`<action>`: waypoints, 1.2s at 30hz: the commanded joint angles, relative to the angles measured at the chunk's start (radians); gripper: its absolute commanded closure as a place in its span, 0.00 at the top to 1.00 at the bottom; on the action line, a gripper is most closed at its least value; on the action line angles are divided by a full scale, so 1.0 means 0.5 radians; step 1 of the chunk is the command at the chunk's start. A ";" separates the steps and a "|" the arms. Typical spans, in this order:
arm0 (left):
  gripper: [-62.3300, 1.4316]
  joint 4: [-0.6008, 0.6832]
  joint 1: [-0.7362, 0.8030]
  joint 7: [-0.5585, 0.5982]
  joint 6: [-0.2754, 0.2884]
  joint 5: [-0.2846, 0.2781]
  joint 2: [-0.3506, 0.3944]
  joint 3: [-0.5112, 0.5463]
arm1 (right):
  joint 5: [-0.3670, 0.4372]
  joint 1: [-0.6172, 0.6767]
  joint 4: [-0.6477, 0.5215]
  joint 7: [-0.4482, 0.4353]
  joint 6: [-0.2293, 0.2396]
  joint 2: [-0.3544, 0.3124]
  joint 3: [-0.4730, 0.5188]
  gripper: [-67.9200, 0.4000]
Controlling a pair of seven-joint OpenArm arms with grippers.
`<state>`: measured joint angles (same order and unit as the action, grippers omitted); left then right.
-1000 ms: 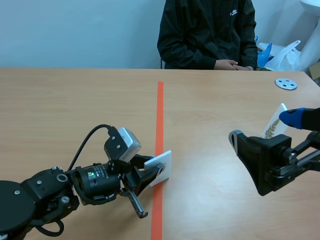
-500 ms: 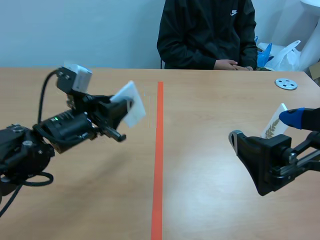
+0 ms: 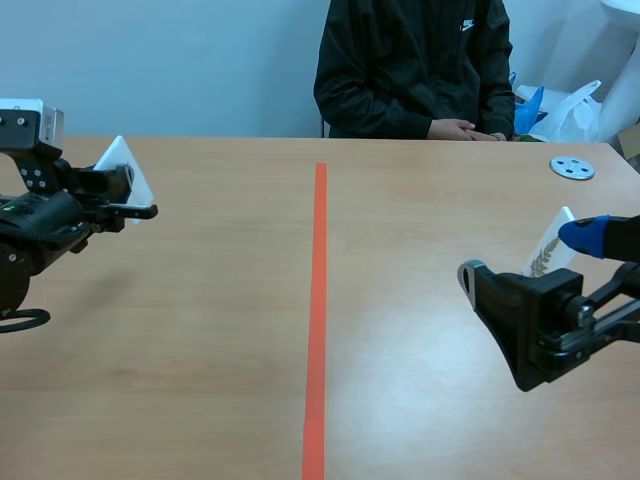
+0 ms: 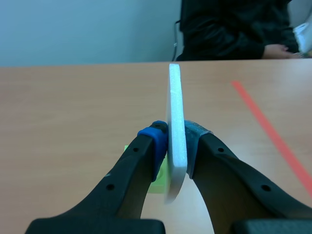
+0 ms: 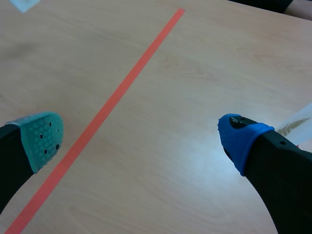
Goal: Sort the leaf by its shape. The table is split by an orange tape line. A compound leaf with several leaflets goes to the left side, a simple leaf with one blade goes to the right side. Return to the home posture when a red brick is placed on the table.
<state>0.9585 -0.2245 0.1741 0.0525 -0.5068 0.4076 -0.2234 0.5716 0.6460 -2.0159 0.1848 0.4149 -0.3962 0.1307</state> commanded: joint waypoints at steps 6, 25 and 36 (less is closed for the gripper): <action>0.12 -0.337 -0.127 0.082 -0.011 -0.047 0.027 0.047 | 0.015 -0.024 -0.014 -0.030 -0.005 -0.017 0.005 1.00; 0.12 -0.913 -0.311 0.390 -0.011 -0.056 -0.025 0.043 | 0.017 -0.024 -0.014 -0.029 -0.005 -0.017 0.005 1.00; 0.12 -0.913 -0.311 0.271 -0.011 -0.056 -0.025 0.043 | 0.018 -0.024 -0.015 -0.029 -0.005 -0.017 0.005 1.00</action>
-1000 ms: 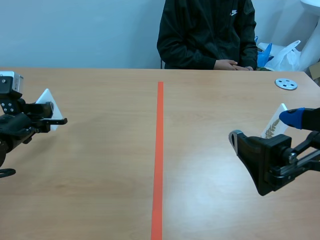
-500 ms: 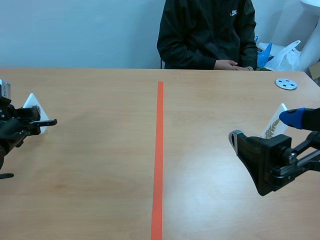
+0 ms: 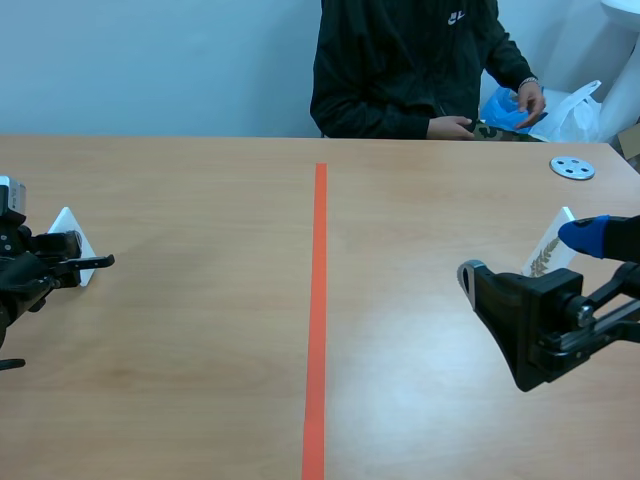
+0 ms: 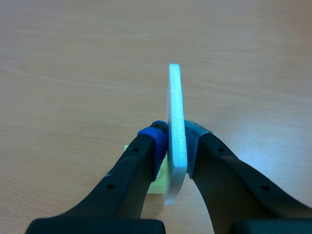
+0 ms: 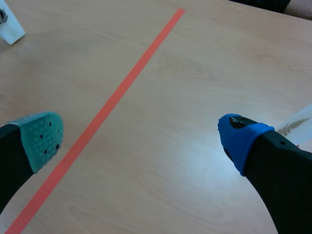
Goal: Sort the leaf by its shape. The table is split by an orange tape line. A compound leaf with several leaflets goes to the left side, a simple leaf with one blade goes to the right side. Return to the home posture when a red brick is placed on the table.
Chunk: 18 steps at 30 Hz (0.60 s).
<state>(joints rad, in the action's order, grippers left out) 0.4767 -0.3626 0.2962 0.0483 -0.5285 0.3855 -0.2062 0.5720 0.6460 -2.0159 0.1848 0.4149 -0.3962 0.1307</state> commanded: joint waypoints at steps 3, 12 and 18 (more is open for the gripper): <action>0.13 0.050 -0.034 0.025 -0.003 -0.012 0.019 0.009 | 0.017 -0.024 -0.015 -0.029 -0.005 -0.017 0.005 1.00; 0.30 0.050 -0.034 -0.003 -0.002 -0.013 0.038 0.009 | 0.017 -0.024 -0.015 -0.029 -0.005 -0.017 0.005 1.00; 0.61 0.059 -0.034 0.000 0.036 -0.013 0.079 0.009 | 0.017 -0.024 -0.015 -0.030 -0.005 -0.017 0.005 1.00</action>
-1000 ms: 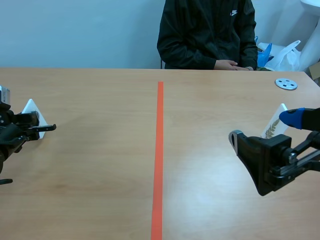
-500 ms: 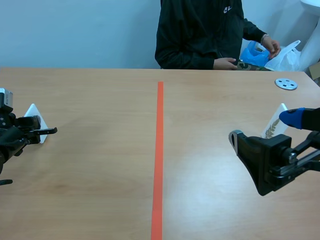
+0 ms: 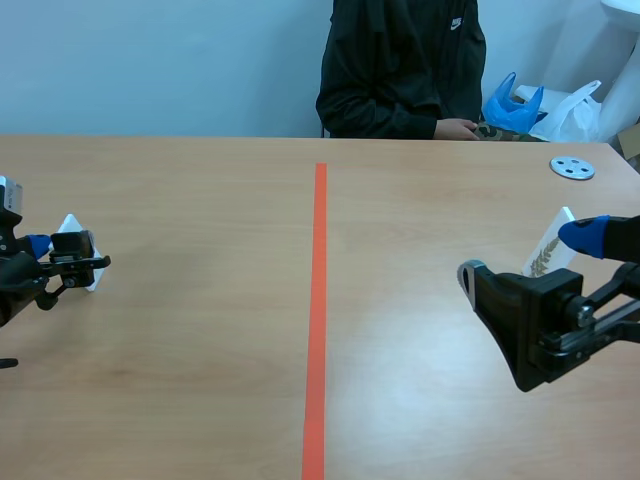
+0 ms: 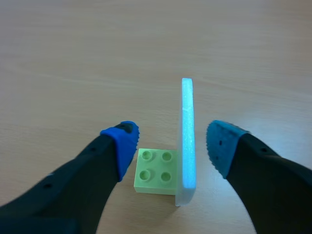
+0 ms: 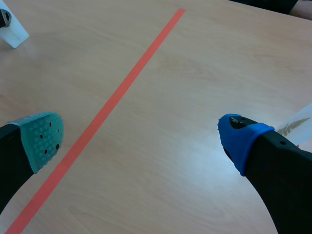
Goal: Sort the leaf by its shape. The table is split by an orange tape line. A compound leaf with several leaflets goes to the left side, a simple leaf with one blade goes to the right side. Return to the home posture when a red brick is placed on the table.
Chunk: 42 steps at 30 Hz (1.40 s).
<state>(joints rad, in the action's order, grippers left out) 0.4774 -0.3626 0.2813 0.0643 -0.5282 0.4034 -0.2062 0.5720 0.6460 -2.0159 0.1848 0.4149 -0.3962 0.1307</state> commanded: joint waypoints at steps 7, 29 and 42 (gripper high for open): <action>0.88 0.373 0.058 -0.027 0.153 -0.024 0.173 0.014 | 0.016 -0.024 -0.015 -0.029 -0.005 -0.017 0.005 1.00; 1.00 2.359 1.302 -0.517 0.652 0.046 0.351 0.227 | 0.017 -0.024 -0.015 -0.029 -0.004 -0.018 0.055 1.00; 1.00 2.583 1.678 -0.573 0.549 0.044 0.249 0.234 | 0.023 -0.024 -0.015 -0.029 -0.002 -0.018 0.055 1.00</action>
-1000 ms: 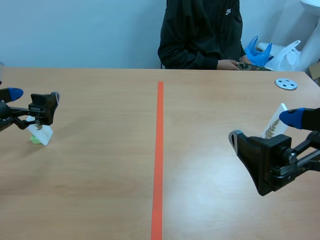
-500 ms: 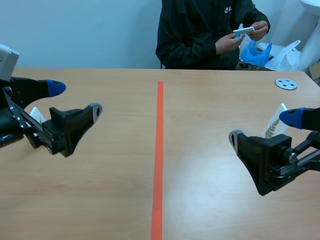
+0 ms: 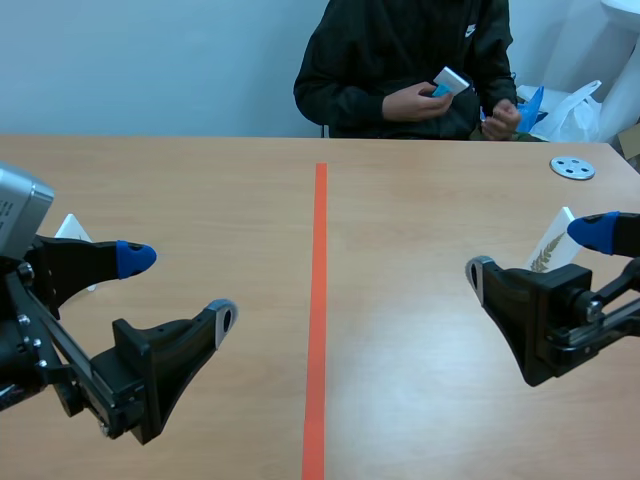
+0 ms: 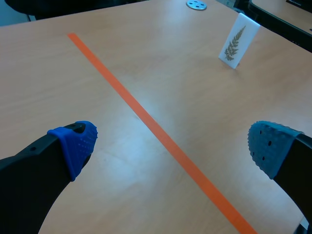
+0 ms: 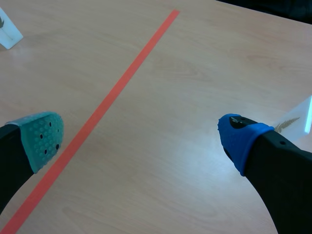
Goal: Sort the leaf by its shape. The table is split by an orange tape line. A compound leaf with several leaflets goes to the left side, a simple leaf with one blade goes to the right side. Return to the home posture when a red brick is placed on the table.
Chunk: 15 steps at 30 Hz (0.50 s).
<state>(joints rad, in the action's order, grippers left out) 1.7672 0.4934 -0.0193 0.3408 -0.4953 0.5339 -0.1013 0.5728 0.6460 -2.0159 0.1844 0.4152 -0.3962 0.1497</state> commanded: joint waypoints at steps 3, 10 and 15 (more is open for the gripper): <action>1.00 0.012 -0.034 0.030 -0.004 -0.021 -0.014 0.024 | 0.021 -0.024 -0.015 -0.028 -0.003 -0.018 0.017 1.00; 1.00 0.014 -0.034 0.043 -0.004 -0.021 -0.014 0.024 | 0.021 -0.024 -0.015 -0.030 -0.004 -0.018 0.017 1.00; 1.00 0.014 -0.034 0.044 -0.004 -0.021 -0.014 0.024 | 0.021 -0.024 -0.015 -0.030 -0.005 -0.018 0.017 1.00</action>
<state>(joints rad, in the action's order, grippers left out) 1.7672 0.4820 -0.0143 0.3401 -0.4961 0.5289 -0.1013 0.5724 0.6460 -2.0159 0.1848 0.4152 -0.3962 0.1497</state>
